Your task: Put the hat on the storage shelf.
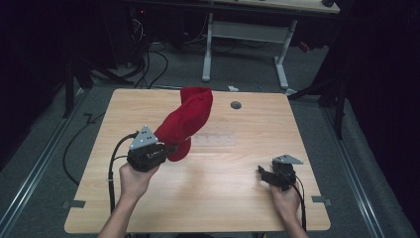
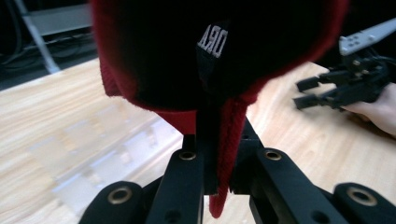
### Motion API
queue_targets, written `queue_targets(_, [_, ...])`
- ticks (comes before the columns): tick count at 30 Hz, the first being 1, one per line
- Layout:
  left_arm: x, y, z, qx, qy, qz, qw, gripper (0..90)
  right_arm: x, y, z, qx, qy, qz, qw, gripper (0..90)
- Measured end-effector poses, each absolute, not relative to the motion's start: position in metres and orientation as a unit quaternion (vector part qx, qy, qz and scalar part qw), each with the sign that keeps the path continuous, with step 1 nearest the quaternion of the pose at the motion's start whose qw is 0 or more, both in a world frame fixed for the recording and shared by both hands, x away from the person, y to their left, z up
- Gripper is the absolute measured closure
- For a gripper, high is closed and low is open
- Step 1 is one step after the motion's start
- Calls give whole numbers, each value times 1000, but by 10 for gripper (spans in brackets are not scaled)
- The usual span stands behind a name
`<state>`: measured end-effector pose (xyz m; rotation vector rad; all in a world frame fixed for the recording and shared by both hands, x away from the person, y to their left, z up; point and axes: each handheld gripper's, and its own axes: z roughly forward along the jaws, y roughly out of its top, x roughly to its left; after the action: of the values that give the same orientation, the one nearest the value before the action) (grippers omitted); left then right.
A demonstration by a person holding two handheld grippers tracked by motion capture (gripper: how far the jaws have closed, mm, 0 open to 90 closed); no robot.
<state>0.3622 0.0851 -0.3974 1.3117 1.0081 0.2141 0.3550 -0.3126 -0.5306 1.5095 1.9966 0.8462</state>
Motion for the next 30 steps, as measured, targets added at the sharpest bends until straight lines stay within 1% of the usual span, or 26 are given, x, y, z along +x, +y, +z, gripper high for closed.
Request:
queue_targets(9, [385,98,-397,558,469,126,672,851,355,-312,-531,554,732,310,248,370])
queue_targets(17, [405,106,-393,547,480,152,669,851,355,-312,-531,553,732,310,248,369])
queue_targets(26, [423,117,-397,519,504,175,668,851,354,-312,-531,552,734,310,247,358])
queue_targets(30, [428,118,-400,517,508,183,664,850,354,-312,-531,553,734,310,246,357])
